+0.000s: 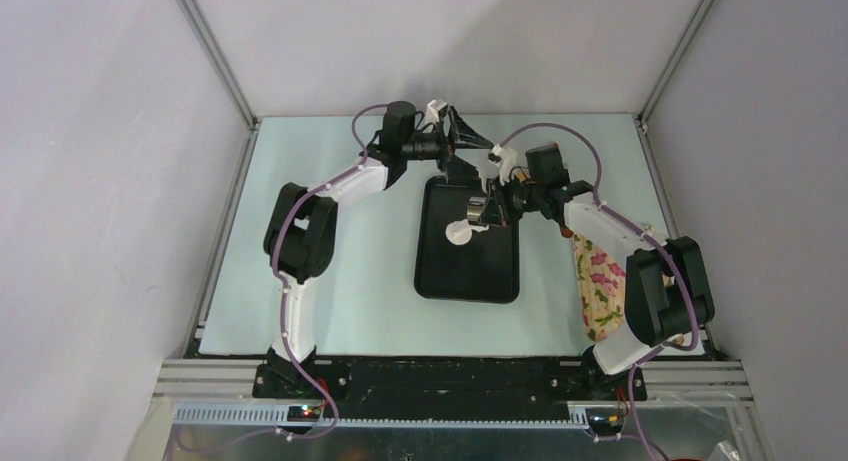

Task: Roll out the dumpling wrappers from the dough

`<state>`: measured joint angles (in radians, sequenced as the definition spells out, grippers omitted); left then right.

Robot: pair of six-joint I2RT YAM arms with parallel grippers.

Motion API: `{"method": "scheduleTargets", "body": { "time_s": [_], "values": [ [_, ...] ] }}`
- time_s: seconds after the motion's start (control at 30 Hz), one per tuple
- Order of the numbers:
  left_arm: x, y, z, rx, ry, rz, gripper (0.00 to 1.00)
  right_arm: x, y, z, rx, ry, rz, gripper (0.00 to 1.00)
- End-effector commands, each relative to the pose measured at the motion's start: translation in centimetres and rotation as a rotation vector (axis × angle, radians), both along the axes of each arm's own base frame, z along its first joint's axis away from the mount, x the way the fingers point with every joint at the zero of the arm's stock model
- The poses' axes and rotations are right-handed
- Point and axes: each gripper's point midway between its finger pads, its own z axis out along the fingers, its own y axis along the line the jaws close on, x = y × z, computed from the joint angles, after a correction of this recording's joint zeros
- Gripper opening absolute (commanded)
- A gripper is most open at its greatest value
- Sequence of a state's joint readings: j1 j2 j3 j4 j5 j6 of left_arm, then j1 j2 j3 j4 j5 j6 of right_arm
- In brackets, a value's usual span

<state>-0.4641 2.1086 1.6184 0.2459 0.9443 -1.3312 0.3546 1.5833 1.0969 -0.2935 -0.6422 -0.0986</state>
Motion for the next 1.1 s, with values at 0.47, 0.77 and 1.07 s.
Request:
{"method": "scheduleTargets", "body": {
  "time_s": [0.47,0.77,1.07],
  "values": [
    [-0.5,1.0,1.4,-0.004,-0.042,-0.014,1.00,6.0,-2.3,9.9,0.309,-0.180,-0.201,0.00],
    [-0.7,0.8,1.4,-0.004,-0.043,-0.019,1.00,5.0,-0.3,9.2,0.287,-0.157,-0.093,0.00],
    [-0.5,0.8,1.7,-0.006,-0.073,-0.020,1.00,2.9,1.4,7.8,0.213,-0.131,0.026,0.00]
  ]
}}
